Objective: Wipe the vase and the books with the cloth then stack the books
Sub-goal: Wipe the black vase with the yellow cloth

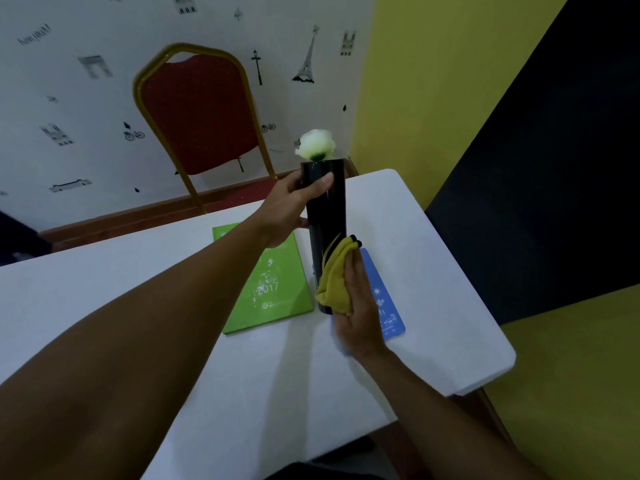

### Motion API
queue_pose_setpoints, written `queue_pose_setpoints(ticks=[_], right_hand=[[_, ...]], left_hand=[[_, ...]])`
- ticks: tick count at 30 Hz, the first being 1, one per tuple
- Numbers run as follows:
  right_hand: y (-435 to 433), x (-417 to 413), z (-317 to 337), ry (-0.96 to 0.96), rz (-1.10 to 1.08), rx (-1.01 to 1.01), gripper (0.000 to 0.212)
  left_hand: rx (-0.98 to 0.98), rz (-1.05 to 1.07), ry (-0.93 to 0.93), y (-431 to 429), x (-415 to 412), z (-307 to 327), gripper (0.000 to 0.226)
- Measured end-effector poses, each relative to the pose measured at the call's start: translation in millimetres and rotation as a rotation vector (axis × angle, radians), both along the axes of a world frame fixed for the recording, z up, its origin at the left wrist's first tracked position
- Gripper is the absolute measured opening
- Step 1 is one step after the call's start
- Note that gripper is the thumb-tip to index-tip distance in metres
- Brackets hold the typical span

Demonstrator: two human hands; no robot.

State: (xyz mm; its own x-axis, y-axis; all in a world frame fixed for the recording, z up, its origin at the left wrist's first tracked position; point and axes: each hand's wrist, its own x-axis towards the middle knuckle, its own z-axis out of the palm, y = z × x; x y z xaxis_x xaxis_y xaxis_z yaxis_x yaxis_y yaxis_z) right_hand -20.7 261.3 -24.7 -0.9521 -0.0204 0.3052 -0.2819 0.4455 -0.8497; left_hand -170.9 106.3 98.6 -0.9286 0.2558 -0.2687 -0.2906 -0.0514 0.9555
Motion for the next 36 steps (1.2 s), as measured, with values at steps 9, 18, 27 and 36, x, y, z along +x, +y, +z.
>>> queue_pose_setpoints(ticks=[9, 18, 27, 36], right_hand=[[2, -9, -4, 0.066, -0.081, 0.134, 0.073], [-6, -47, 41, -0.112, -0.122, -0.227, 0.087], [23, -86, 83, -0.058, -0.212, -0.215, 0.081], [30, 19, -17, 0.164, 0.133, 0.409, 0.089]], left_hand=[[-0.060, 0.067, -0.004, 35, 6, 3, 0.076], [-0.115, 0.062, 0.056, 40, 0, 6, 0.044], [-0.111, -0.031, 0.036, 41, 6, 8, 0.048], [-0.137, 0.081, 0.050, 39, -9, 6, 0.030]])
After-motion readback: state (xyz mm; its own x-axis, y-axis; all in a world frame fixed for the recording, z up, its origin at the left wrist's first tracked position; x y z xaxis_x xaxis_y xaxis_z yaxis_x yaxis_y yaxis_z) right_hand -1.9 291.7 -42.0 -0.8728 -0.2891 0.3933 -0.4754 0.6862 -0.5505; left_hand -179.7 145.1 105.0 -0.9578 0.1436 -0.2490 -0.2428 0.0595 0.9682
